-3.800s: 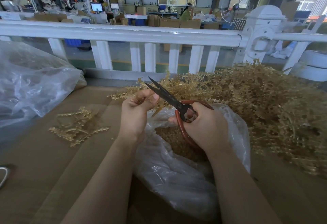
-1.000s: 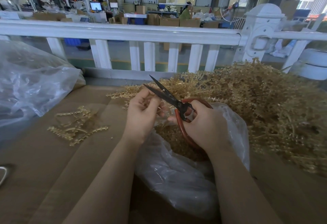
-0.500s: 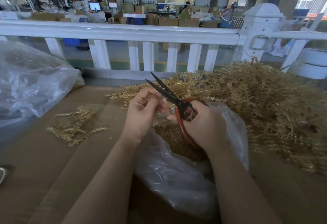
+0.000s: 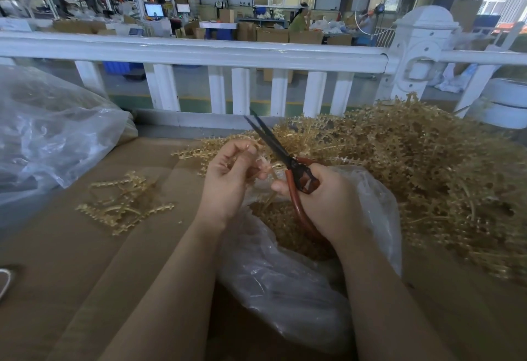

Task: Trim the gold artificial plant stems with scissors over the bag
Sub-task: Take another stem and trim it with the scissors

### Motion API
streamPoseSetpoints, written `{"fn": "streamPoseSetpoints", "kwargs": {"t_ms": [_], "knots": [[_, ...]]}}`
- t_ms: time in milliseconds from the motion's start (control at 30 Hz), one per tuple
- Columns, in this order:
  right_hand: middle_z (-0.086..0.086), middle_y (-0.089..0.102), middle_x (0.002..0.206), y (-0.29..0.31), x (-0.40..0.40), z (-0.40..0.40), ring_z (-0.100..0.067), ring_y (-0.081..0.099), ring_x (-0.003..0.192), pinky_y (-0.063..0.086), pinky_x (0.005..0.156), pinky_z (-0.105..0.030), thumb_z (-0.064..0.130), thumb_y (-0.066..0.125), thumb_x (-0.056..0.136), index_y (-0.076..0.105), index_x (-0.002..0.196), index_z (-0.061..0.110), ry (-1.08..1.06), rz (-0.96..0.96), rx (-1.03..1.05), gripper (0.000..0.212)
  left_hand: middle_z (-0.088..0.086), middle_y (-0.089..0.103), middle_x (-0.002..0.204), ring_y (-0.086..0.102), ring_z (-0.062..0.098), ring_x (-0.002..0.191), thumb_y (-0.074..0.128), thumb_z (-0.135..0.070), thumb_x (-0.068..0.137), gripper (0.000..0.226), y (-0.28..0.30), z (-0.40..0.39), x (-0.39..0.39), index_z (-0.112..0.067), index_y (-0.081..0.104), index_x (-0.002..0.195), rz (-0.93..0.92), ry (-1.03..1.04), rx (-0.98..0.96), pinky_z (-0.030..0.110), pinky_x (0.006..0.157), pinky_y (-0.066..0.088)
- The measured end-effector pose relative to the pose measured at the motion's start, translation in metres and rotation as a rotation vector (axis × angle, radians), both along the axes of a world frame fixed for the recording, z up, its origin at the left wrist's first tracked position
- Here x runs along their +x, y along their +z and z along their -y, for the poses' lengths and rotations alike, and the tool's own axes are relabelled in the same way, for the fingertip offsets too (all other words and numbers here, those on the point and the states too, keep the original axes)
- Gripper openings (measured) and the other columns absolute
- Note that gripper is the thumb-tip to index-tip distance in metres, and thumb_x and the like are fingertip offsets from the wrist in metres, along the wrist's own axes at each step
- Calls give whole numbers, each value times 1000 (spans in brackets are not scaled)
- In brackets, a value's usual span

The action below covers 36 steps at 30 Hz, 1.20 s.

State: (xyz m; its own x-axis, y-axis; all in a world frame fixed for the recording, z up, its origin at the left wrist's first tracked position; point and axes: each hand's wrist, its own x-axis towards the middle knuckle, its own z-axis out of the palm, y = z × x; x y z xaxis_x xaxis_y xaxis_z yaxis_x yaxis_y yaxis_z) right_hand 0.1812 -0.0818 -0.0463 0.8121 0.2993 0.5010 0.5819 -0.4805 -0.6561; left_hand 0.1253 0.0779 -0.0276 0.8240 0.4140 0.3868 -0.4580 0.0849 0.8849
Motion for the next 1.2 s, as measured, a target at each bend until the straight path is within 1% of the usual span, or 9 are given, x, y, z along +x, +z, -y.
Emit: {"fn": "streamPoseSetpoints", "kwargs": {"t_ms": [100,267,400,533,667,867,1000,1100,1200], "knots": [[17,67,70,3,-1,-1,1,63,65,47,54,-14,93,58,59,64,74,32,33,-137,125,62,0,57,65,52,14,59,48,-8,102,23,3,0,-1,-15,59,83,-26,27,-119,25,61,46],[3,66,59,6,0,-2,-3,61,53,45,50,-16,67,75,70,71,73,18,70,-271,321,49,2,54,60,57,12,52,41,-8,105,25,10,1,-2,-13,50,82,-42,-39,-291,20,50,46],[-10,74,77,9,1,-1,-19,70,70,57,71,-39,46,84,77,77,85,14,103,-349,449,33,1,55,60,61,11,52,41,-9,104,24,10,1,-3,-13,52,84,-120,-107,-281,21,49,45],[3,78,87,12,0,-2,-13,74,84,56,78,-29,37,85,73,80,86,27,206,-415,554,17,-6,57,51,60,10,48,43,-7,103,20,10,5,-3,-10,55,88,-159,-161,-266,18,46,46],[-1,77,85,13,0,-4,-24,74,87,60,83,-41,32,82,72,79,80,34,247,-446,600,9,-1,64,54,67,14,53,43,-10,104,17,9,7,-2,-8,55,92,-178,-224,-249,22,51,52],[5,74,76,15,0,-2,-10,71,74,56,70,-22,11,77,87,78,75,32,285,-462,593,24,5,68,62,66,20,61,46,-17,103,15,5,5,0,-9,55,93,-202,-260,-210,26,55,50],[11,67,61,16,-1,-2,2,60,52,44,51,-10,8,76,88,72,79,21,264,-485,597,16,2,63,63,61,20,63,69,-41,87,28,4,3,0,-16,58,80,-229,-280,-126,27,62,52],[16,61,53,17,-1,-1,4,56,47,41,47,-8,8,75,89,69,82,20,276,-481,583,14,-3,63,64,61,14,60,84,-30,71,35,6,2,-2,-18,61,94,-250,-311,-139,23,61,53],[15,62,56,17,-1,0,4,57,49,42,48,-9,11,75,88,69,81,21,286,-480,588,14,-4,69,71,62,13,61,90,-21,59,57,7,3,-2,-16,62,108,-297,-296,-124,25,56,53]]}}
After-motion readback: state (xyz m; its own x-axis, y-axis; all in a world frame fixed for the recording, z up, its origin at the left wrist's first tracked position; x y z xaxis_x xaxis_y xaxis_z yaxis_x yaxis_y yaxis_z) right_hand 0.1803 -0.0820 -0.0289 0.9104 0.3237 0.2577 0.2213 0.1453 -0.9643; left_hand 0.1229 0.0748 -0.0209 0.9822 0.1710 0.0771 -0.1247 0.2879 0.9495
